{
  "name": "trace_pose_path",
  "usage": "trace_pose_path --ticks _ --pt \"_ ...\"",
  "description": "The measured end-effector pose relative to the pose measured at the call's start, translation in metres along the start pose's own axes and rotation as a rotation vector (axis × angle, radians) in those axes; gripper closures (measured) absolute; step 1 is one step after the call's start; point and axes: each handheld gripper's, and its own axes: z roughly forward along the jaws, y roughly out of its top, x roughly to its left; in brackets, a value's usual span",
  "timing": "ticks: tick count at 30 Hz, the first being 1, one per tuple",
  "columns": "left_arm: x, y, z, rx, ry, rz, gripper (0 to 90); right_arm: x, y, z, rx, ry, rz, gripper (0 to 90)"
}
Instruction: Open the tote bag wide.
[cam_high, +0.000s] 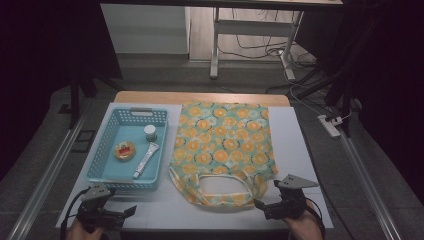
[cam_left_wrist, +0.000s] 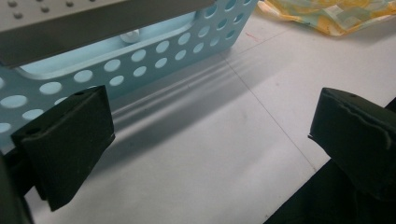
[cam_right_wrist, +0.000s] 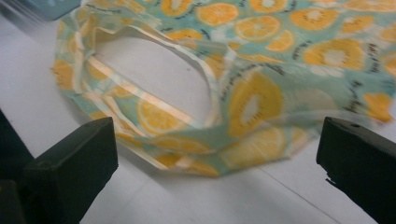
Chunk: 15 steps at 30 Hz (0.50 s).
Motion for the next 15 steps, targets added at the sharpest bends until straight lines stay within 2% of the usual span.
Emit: trace_pose_path --ticks 10,15 --pt "0.0 0.0 0.0 0.0 0.0 -0.006 0.0 0.011 0.016 0.018 0.049 0.027 -0.047 0.0" --pt "0.0 0.0 0.0 0.001 0.001 -0.004 0.0 0.018 0.025 0.029 0.077 0.065 -0.078 0.0"
